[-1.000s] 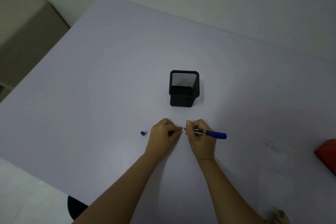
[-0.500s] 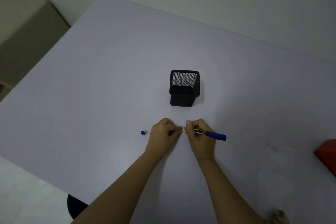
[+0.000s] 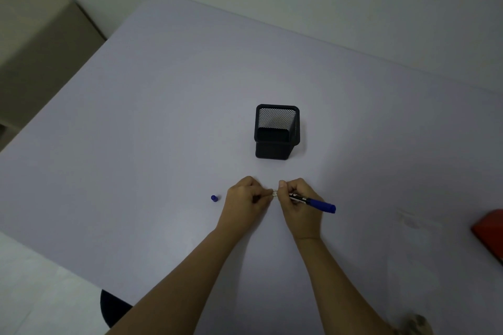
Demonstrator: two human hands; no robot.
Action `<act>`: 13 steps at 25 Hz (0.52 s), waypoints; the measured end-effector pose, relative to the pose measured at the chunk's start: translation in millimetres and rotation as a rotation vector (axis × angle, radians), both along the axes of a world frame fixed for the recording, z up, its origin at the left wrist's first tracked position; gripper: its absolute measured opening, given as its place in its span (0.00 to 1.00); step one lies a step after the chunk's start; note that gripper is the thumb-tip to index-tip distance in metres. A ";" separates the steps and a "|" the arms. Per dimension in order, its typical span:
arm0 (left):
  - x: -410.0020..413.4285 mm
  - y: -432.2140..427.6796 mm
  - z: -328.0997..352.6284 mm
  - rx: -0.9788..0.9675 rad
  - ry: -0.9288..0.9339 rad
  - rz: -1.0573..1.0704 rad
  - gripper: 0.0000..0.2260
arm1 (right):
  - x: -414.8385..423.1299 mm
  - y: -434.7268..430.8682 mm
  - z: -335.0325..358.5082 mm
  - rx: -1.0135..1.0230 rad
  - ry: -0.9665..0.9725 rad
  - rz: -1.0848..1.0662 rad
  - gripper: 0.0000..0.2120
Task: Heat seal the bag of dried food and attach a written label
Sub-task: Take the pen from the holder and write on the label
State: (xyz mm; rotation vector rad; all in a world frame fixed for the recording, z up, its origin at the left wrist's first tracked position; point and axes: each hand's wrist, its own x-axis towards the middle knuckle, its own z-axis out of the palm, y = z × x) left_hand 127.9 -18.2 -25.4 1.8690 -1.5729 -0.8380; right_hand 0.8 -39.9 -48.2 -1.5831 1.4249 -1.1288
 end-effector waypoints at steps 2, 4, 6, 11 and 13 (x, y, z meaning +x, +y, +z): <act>0.0 0.0 -0.2 -0.002 0.002 0.002 0.09 | 0.0 -0.4 -1.4 -0.026 0.026 -0.011 0.16; 0.3 0.4 0.1 -0.001 0.007 0.002 0.09 | 0.5 -0.4 -2.8 -0.044 0.043 -0.009 0.16; 0.5 0.5 0.5 0.002 0.009 -0.004 0.09 | 0.8 0.0 -3.2 -0.038 0.038 0.000 0.16; 0.1 -0.5 0.6 0.009 0.010 0.000 0.09 | 1.4 -0.2 -3.0 -0.017 0.022 0.001 0.15; -0.1 -0.5 0.5 0.013 0.007 0.000 0.09 | 1.0 -0.5 -2.7 0.000 -0.006 -0.005 0.15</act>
